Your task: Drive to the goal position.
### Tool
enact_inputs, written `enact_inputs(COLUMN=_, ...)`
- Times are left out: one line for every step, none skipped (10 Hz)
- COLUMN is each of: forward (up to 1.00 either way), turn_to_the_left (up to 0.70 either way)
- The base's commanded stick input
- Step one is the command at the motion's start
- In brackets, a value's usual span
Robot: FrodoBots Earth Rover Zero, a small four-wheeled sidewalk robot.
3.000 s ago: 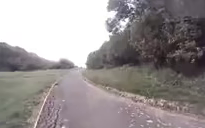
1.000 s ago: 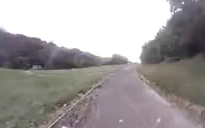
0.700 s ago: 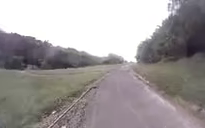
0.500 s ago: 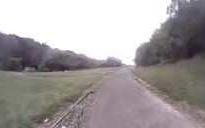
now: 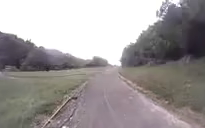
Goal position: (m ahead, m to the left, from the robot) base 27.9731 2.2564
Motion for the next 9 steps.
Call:
enact_inputs(forward=0.85, turn_to_the_left=0.0)
enact_inputs(forward=0.85, turn_to_the_left=0.0)
enact_inputs(forward=0.85, turn_to_the_left=0.0)
enact_inputs(forward=0.85, turn_to_the_left=0.0)
enact_inputs(forward=0.85, turn_to_the_left=0.0)
enact_inputs(forward=0.85, turn_to_the_left=0.0)
enact_inputs(forward=0.85, turn_to_the_left=0.0)
enact_inputs(forward=0.85, turn_to_the_left=0.0)
enact_inputs(forward=0.85, turn_to_the_left=0.0)
